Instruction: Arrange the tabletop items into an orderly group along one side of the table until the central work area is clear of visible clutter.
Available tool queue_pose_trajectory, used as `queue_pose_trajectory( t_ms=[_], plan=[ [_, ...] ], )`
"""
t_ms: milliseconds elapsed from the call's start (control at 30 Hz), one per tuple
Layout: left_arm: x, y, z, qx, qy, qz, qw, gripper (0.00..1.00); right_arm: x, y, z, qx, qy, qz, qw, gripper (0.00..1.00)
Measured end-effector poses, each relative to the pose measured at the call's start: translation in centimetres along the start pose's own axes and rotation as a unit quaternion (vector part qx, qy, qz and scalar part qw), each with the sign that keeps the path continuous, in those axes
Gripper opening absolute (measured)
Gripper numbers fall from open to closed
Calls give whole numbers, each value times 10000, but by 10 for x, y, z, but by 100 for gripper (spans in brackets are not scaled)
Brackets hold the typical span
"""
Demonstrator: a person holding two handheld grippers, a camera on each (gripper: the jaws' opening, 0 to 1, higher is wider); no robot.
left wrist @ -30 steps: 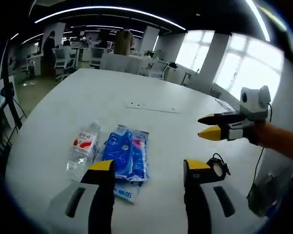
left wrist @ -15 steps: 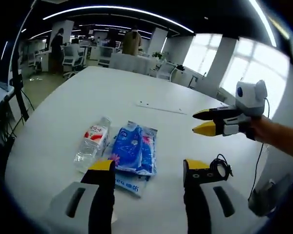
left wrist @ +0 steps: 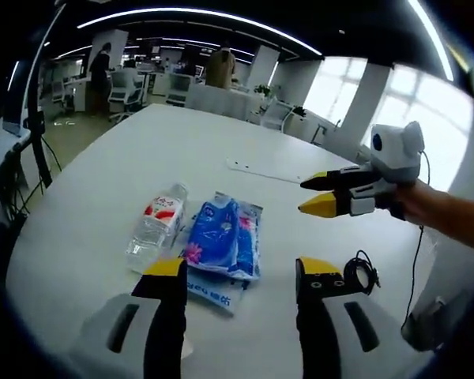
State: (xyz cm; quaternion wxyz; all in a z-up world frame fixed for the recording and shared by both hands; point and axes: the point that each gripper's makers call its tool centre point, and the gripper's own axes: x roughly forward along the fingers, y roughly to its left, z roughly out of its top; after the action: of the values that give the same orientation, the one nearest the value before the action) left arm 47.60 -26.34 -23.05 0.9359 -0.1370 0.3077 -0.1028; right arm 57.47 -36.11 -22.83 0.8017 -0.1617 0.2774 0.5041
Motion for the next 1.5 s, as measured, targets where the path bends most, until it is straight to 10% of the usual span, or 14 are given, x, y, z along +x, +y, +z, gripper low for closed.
queue_pose_trajectory(
  t_ms=[1500],
  plan=[
    [26,1,-22,-216,161,177,9995,52,89,-15,-17,-375,303,675,9966,30]
  ],
)
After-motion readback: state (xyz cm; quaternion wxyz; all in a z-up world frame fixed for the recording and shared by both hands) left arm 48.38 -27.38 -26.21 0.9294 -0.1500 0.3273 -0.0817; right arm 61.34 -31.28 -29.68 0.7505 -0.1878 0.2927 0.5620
